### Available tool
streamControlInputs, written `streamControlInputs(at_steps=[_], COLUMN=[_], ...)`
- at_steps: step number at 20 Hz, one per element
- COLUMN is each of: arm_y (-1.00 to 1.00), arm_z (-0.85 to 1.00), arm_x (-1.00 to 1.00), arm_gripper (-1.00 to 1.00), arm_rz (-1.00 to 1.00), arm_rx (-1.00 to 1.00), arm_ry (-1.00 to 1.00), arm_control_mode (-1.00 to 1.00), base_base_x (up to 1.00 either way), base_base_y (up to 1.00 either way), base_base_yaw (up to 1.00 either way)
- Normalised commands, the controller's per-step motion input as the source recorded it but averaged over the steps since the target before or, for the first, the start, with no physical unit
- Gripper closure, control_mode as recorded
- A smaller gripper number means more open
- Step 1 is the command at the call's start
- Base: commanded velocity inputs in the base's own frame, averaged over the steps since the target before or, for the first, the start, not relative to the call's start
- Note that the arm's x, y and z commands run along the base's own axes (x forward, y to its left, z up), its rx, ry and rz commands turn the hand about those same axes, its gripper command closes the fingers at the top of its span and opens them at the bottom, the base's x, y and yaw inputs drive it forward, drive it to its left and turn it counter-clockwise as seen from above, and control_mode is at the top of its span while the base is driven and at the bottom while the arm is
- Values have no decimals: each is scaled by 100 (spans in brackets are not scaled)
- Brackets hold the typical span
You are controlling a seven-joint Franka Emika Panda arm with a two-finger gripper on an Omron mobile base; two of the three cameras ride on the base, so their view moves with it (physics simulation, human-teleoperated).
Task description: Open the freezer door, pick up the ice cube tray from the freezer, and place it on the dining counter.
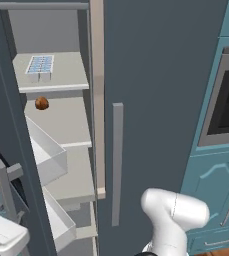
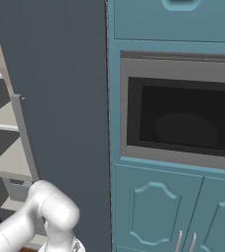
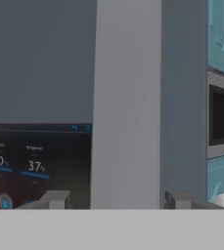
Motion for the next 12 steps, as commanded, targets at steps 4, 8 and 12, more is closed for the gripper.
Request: streamControlInputs(at_steps=[4, 8, 12], arm_y=[0, 0, 0], arm_z=[0, 0, 1], arm_x=[-6, -27, -41], arm_gripper=[-100, -100, -100], arm_rz=[0, 0, 1], arm_rx=[0, 0, 0], arm_ry=[0, 0, 0], arm_control_mode=[-100, -100, -100], base_base_x=[0, 0, 0], base_base_y=[0, 0, 0], base_base_yaw=[0, 0, 0])
